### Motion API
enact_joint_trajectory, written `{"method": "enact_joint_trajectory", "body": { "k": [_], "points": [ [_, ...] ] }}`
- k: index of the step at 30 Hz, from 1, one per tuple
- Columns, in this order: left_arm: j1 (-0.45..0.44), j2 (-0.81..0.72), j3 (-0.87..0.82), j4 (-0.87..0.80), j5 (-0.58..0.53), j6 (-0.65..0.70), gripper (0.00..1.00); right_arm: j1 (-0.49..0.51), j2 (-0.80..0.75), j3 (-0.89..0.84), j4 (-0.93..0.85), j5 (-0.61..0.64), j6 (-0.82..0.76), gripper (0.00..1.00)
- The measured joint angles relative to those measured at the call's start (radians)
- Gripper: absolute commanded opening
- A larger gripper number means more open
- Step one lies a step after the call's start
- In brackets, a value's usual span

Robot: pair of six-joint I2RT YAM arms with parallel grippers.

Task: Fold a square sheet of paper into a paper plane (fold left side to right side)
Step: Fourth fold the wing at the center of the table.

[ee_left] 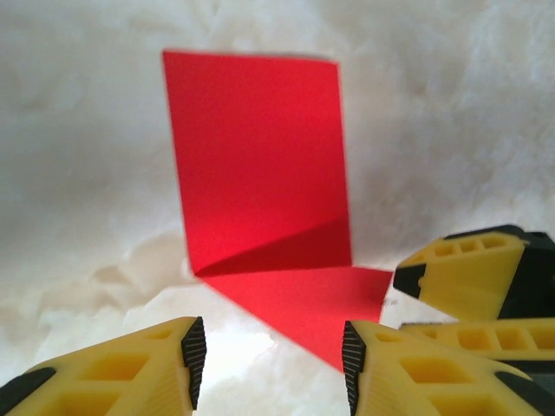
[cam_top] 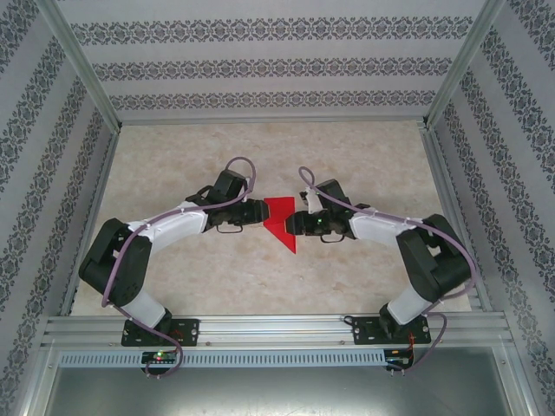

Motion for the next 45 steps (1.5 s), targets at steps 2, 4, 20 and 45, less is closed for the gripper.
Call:
{"method": "enact_joint_trajectory", "body": {
  "k": [2,4,20,45],
  "points": [
    [0.000,0.000,-0.012,-0.009,0.000,-0.016,0.50,0.009,0.031,0.013,0.010,0.010,0.000,0.34],
    [0.002,0.000,-0.021,-0.008,0.005,-0.036,0.50,0.017,0.047,0.016,0.011,0.025,-0.003,0.15],
    [-0.005,0.121,-0.021,0.095,0.108,-0.134,0.52,0.019,0.044,0.018,-0.025,0.121,-0.034,0.00],
    [-0.021,0.219,0.055,0.203,0.118,-0.212,0.26,0.087,-0.312,-0.069,-0.104,0.314,-0.060,0.57]
  ]
}}
